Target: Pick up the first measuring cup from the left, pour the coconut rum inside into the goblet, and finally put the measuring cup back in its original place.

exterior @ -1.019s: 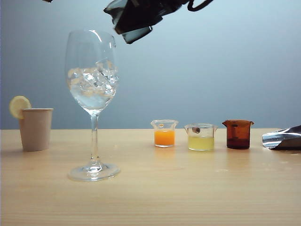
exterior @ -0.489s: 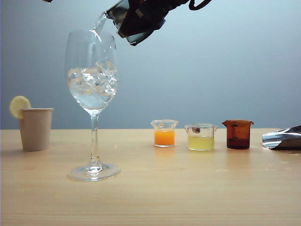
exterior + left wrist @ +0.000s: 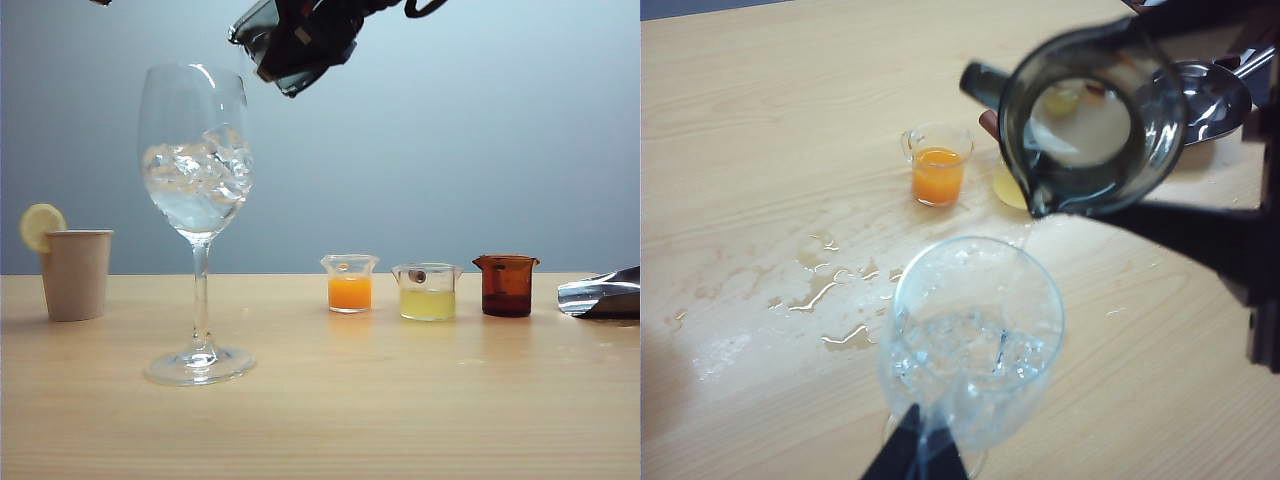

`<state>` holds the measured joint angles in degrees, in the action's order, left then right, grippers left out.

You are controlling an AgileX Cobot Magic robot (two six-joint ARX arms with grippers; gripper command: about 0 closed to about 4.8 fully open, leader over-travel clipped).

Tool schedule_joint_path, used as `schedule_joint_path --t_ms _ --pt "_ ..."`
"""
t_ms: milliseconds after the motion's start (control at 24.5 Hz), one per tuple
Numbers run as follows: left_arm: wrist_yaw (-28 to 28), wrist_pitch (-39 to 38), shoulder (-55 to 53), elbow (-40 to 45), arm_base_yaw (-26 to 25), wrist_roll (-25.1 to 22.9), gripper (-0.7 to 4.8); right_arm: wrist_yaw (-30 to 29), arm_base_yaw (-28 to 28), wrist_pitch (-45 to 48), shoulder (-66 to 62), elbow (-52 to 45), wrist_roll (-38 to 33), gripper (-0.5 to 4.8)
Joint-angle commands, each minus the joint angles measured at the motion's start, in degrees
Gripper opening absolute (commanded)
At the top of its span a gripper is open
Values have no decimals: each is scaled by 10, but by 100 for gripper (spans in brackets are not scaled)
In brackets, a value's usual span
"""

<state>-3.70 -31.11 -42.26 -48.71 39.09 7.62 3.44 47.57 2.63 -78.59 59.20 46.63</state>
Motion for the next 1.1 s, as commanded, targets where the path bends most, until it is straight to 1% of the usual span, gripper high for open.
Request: schedule_joint_path --t_ms 41,244,489,611,733,978,1100 --pt "-2 3 1 -2 0 3 -5 0 1 12 3 14 4 135" --pt "-2 3 1 -2 0 3 -5 -8 1 -22 3 28 15 135" --pt "-2 3 1 -2 0 3 -5 -10 2 -59 -15 75 19 135" --pt "-2 3 1 -2 0 3 -5 -8 11 -74 -22 90 33 135" --pt "-2 3 1 -2 0 3 -5 -3 22 -75 -23 90 49 135" --pt "-2 3 1 -2 0 3 -5 -3 22 -76 -23 90 49 135" --pt "-2 3 1 -2 0 3 -5 -1 22 -88 -23 90 64 135"
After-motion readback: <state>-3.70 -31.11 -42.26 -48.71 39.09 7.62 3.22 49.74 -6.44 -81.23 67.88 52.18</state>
